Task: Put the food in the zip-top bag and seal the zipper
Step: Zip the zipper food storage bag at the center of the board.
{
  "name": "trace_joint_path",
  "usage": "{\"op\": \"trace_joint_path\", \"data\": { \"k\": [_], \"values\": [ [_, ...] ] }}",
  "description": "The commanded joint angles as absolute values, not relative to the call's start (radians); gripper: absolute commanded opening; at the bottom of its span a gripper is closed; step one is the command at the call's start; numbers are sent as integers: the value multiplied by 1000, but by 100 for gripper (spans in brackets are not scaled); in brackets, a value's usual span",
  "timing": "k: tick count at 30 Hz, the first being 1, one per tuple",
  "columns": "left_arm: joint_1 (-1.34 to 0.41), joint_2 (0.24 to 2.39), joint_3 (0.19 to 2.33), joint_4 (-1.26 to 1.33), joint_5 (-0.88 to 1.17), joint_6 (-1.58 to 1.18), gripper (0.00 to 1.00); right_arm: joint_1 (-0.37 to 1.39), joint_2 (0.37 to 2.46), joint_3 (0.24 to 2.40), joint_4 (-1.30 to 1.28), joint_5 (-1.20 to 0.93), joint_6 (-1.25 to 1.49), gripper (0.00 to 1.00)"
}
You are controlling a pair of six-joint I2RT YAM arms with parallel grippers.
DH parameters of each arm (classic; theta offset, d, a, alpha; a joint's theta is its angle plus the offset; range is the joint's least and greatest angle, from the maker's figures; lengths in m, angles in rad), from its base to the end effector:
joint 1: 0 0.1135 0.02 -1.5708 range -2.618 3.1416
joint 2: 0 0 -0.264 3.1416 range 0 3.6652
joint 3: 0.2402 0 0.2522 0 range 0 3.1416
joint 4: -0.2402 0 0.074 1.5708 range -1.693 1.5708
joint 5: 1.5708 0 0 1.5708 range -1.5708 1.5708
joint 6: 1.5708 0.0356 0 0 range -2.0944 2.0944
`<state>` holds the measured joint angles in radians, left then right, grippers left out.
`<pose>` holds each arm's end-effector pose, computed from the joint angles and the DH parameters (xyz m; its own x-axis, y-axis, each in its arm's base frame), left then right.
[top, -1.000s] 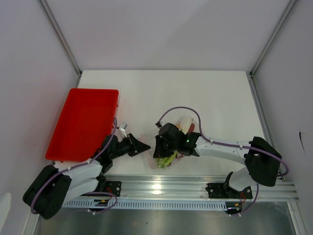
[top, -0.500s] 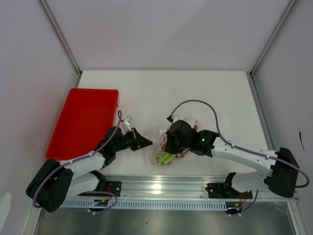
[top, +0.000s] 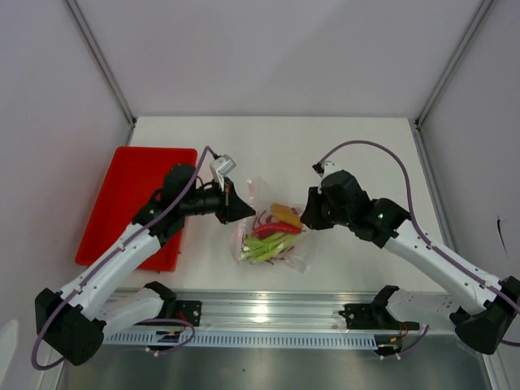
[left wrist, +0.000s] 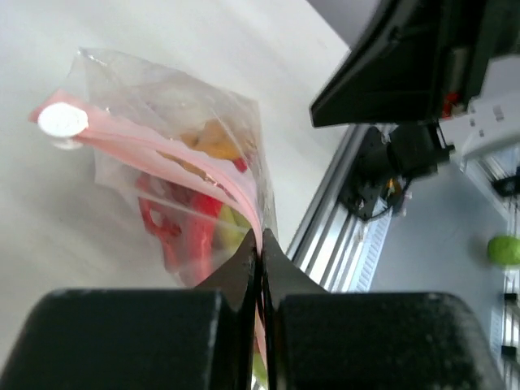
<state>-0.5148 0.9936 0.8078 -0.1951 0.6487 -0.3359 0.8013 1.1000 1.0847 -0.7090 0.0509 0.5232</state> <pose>0.1833 -0.1284 0.3104 -0.5957 0.0352 -0.8024 0.7247 0.4544 -0.5180 0.1600 0.1626 0.3324 -0.7445 -0.0514 -0.6656 -0.3680 0.8634 0.3450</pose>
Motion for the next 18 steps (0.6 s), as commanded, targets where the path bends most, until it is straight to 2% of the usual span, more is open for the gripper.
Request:
{"op": "trace_joint_path", "data": {
  "k": [1,5,11,15,18],
  "values": [
    [-518,1060,1054,-492,811,-78,1,772,1062,1161,-753,22,448,17],
    [-518,1088,1158,-609,877,0,1,746,1046,1183,-739,-76,434,22],
    [-523,1081,1303,-815,1064,213,1,723,1043,1241,-736,-129,399,36],
    [-528,1095,1336,-945,1140,356,0,706,1038,1232,-665,-253,385,51],
    [-546,1068,1295,-936,1170,365,1,696,1045,1197,-594,-343,367,56]
  ]
}}
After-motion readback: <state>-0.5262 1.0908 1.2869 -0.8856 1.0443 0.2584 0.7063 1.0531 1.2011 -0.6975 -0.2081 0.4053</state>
